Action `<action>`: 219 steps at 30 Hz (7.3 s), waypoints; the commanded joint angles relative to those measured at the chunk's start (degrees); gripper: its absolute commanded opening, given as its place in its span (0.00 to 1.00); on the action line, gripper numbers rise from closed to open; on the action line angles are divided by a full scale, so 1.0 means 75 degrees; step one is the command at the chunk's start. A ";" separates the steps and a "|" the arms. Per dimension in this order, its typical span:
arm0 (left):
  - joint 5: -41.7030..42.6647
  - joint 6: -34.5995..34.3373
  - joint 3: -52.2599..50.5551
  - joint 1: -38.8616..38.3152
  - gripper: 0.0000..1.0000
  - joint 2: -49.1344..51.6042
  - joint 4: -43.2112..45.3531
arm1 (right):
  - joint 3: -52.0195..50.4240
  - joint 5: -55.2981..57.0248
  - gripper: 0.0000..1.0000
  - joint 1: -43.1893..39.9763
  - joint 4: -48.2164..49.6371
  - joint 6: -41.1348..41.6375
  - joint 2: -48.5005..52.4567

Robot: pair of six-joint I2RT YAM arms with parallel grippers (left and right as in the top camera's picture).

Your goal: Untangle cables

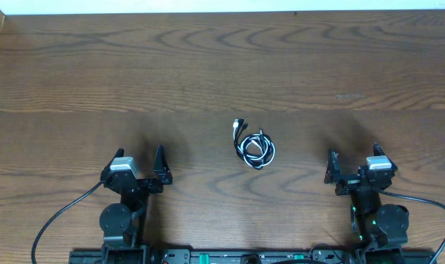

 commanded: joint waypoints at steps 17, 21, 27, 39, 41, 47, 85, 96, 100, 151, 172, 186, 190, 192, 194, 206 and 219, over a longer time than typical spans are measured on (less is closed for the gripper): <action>0.0044 0.0128 -0.0076 -0.0017 0.99 -0.0047 -0.0335 | -0.0009 -0.0015 0.99 0.0038 -0.0012 -0.0032 -0.0082; 0.0044 0.0125 -0.0076 -0.0017 0.99 -0.0047 -0.0335 | -0.0009 -0.0020 0.99 0.0038 -0.0003 -0.0029 -0.0082; 0.0163 0.0058 -0.0073 -0.0017 0.99 -0.0047 -0.0329 | -0.0009 -0.0099 0.99 0.0038 0.0026 -0.0023 -0.0082; 0.0187 -0.0233 0.0495 -0.0015 0.99 0.0289 -0.1230 | 0.0102 -0.0076 0.99 0.0035 -0.0245 0.0431 -0.0067; 0.0178 -0.0187 0.0726 -0.0015 0.99 0.0539 -0.1440 | 0.0146 -0.0073 0.99 0.0035 -0.0251 0.0525 -0.0020; 0.0195 -0.0192 0.1515 -0.0017 0.99 0.1638 -0.2057 | 0.0650 -0.0026 0.99 0.0035 -0.0697 0.0545 0.0595; 0.0595 -0.0079 0.6207 -0.0015 0.99 0.6851 -0.6907 | 0.6312 -0.1172 0.99 -0.0006 -0.4188 -0.0280 0.8501; 0.0935 -0.1029 0.6321 -0.0052 0.99 0.6965 -0.4986 | 0.6312 -0.1510 0.99 -0.0006 -0.3856 0.0064 0.8504; 0.0935 -0.0997 0.6898 -0.0221 0.99 0.7396 -0.4966 | 0.6312 -0.1513 0.99 -0.0006 -0.3771 0.0178 0.8504; 0.1393 -0.1635 0.8209 -0.5050 0.50 1.3682 -0.3381 | 0.6306 -0.1513 0.99 -0.0006 -0.3969 0.0227 0.8510; 0.1396 -0.1941 0.8110 -0.5161 0.27 1.4478 -0.3042 | 0.6306 -0.1510 0.99 -0.0006 -0.4074 0.0227 0.8510; 0.1402 -0.1935 0.8113 -0.5155 0.08 1.3103 -0.3165 | 0.6274 -0.1507 0.99 -0.0006 -0.4132 0.0227 0.8571; 0.1463 -0.1938 0.8113 -0.5161 0.07 1.2493 -0.3281 | 0.6266 -0.1623 0.99 -0.0006 -0.4185 0.0227 0.8781; 0.1644 -0.1941 0.8110 -0.5161 0.07 1.2284 -0.3308 | 0.6254 -0.1923 0.99 -0.0006 -0.4188 0.0224 0.8923; 0.1886 -0.1944 0.8110 -0.5161 0.08 1.2190 -0.3296 | 0.6239 -0.2308 0.99 -0.0006 -0.4176 0.0224 0.9078; 0.2428 -0.1953 0.8110 -0.5170 0.08 1.2185 -0.3209 | 0.6234 -0.3824 0.99 0.0277 -0.4176 0.0224 1.0637; 0.3660 -0.2372 0.8110 -0.5170 0.08 1.2185 -0.2859 | 0.6234 -0.4135 0.99 0.0991 -0.3281 0.0137 1.1788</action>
